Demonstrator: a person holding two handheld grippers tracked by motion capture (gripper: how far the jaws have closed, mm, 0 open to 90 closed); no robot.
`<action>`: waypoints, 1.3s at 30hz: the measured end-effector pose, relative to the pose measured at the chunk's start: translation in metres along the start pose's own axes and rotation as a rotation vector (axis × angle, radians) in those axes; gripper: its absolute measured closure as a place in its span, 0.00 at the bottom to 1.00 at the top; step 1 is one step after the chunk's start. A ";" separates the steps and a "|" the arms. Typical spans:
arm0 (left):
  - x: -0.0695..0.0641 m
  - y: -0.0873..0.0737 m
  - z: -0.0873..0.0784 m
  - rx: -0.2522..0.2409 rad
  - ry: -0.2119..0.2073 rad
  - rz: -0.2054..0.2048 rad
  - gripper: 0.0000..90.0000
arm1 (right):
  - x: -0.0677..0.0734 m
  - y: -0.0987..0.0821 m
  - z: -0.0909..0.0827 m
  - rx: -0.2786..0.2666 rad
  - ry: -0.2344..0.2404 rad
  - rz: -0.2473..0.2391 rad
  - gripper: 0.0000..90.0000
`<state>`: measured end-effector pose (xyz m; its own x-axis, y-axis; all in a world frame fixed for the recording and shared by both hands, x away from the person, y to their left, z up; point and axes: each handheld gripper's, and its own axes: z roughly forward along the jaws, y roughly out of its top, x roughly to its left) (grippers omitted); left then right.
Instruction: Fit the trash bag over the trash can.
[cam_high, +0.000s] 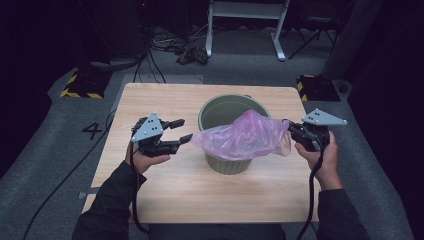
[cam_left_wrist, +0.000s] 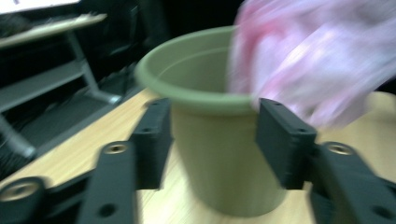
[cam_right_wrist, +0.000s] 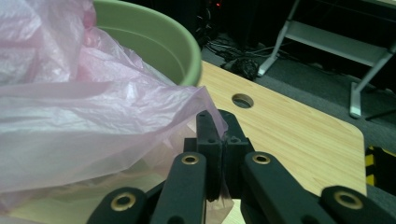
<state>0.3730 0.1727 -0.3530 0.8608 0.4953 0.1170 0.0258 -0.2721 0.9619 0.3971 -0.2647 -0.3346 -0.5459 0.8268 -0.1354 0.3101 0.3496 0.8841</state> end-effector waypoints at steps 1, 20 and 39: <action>-0.003 0.003 0.001 0.005 -0.006 0.013 0.39 | 0.001 0.002 0.000 -0.003 0.002 0.000 0.98; -0.031 0.032 0.020 0.088 -0.182 0.161 0.26 | 0.009 0.019 0.008 0.020 0.020 0.022 0.98; -0.006 0.019 0.017 0.042 -0.078 0.096 1.00 | 0.015 0.017 0.009 0.034 0.040 -0.026 0.95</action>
<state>0.3773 0.1507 -0.3391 0.8974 0.3996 0.1872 -0.0390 -0.3508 0.9356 0.4009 -0.2425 -0.3255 -0.5843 0.7994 -0.1399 0.3213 0.3862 0.8646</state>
